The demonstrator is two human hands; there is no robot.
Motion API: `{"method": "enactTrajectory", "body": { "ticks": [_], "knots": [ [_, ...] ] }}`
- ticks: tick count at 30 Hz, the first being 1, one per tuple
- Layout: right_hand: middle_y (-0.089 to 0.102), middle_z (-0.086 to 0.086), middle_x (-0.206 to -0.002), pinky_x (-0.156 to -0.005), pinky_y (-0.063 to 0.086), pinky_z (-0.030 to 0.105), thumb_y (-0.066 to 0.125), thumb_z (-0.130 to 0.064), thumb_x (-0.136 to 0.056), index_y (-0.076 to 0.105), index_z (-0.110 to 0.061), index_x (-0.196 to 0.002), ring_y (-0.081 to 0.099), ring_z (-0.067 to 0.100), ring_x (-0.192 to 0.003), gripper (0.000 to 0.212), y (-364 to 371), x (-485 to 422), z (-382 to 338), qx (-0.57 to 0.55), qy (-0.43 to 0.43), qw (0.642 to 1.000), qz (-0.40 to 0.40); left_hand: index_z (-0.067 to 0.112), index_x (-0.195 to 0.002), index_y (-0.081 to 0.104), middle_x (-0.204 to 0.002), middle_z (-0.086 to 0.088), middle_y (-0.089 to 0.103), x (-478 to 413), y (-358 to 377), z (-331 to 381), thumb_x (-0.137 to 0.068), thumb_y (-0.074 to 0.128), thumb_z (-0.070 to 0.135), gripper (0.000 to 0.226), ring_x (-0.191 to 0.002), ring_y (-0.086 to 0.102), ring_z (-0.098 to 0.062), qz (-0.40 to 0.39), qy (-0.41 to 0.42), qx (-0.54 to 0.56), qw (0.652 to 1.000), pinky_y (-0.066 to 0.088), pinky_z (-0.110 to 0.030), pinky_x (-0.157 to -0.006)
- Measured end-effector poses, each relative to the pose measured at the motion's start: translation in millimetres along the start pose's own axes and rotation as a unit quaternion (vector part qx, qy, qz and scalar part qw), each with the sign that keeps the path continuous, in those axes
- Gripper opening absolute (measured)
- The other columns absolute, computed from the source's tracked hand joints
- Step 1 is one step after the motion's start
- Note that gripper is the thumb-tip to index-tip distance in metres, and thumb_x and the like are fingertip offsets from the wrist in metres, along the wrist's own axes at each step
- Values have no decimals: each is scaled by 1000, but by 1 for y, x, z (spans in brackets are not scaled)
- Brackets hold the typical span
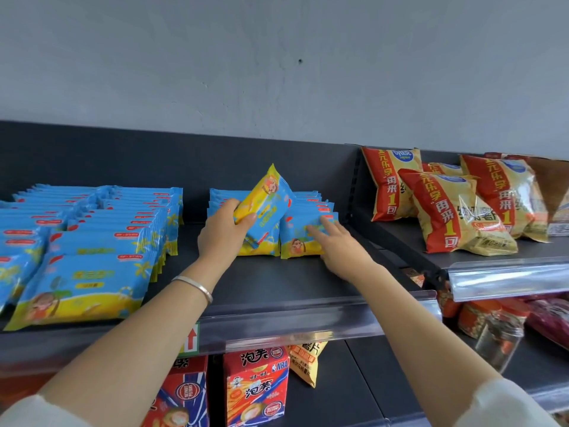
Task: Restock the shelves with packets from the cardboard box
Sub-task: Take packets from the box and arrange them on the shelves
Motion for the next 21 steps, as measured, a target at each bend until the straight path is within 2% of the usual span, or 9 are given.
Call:
{"method": "enactTrajectory", "body": {
  "ticks": [2, 5, 7, 9, 14, 18, 21],
  "knots": [
    [7, 5, -155, -102, 35, 54, 43, -6, -90, 18, -29, -149, 16, 37, -139, 68, 5, 2, -3, 16, 23, 999, -41, 21, -98, 51, -83, 4, 57, 1, 0, 0, -92, 50, 41, 21, -80, 57, -24, 0, 8, -15, 1000, 43, -35, -67],
    [29, 8, -136, -87, 44, 47, 48, -12, -91, 29, -32, -142, 36, 36, -119, 59, 0, 0, -3, 28, 29, 999, 16, 22, -97, 50, -82, 5, 55, 2, 1, 2, -92, 50, 40, 20, -78, 53, -21, 2, 11, -34, 999, 37, -31, -64],
    [36, 10, -126, -85, 47, 41, 54, -10, -90, 37, -26, -136, 43, 34, -109, 51, -3, -5, -2, -24, 39, 999, 24, 21, -96, 51, -83, 4, 56, 1, 2, 2, -92, 51, 39, 19, -79, 54, -21, -4, 18, -21, 1000, 39, -32, -64],
    [39, 12, -124, -82, 46, 38, 57, -9, -89, 41, -18, -128, 46, 33, -104, 44, -6, -11, -5, -37, 47, 998, 22, 22, -93, 50, -82, 3, 57, 1, 5, 2, -92, 52, 38, 16, -80, 55, -21, -17, 33, -12, 999, 41, -33, -64],
    [43, 12, -121, -77, 47, 37, 57, -9, -88, 44, -13, -119, 46, 31, -103, 33, -4, -14, -4, -63, 66, 995, 37, 26, -92, 48, -78, 9, 53, 3, 6, 2, -92, 54, 36, 12, -76, 54, -18, -48, 55, -11, 997, 38, -30, -60],
    [44, 9, -124, -79, 46, 35, 60, -21, -89, 48, -15, -125, 48, 29, -109, 38, -7, -7, 2, -118, 77, 988, 55, 24, -88, 50, -76, 10, 53, 3, 5, 1, -91, 57, 33, 12, -76, 55, -18, -63, 51, 16, 997, 41, -32, -62],
    [47, 8, -126, -86, 47, 35, 62, -25, -88, 50, -14, -127, 51, 27, -111, 42, -8, -2, 4, -184, 74, 977, 77, 19, -89, 53, -79, 9, 55, 6, 5, 6, -90, 59, 29, 12, -77, 56, -17, -76, 64, 47, 994, 46, -37, -67]
  ]
}}
Point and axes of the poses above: each hand's wrist, its own x-axis away from the middle knuckle, its own y-axis out of the palm, z = x × y, the point moved 2 cm from there along -x, towards the middle knuckle
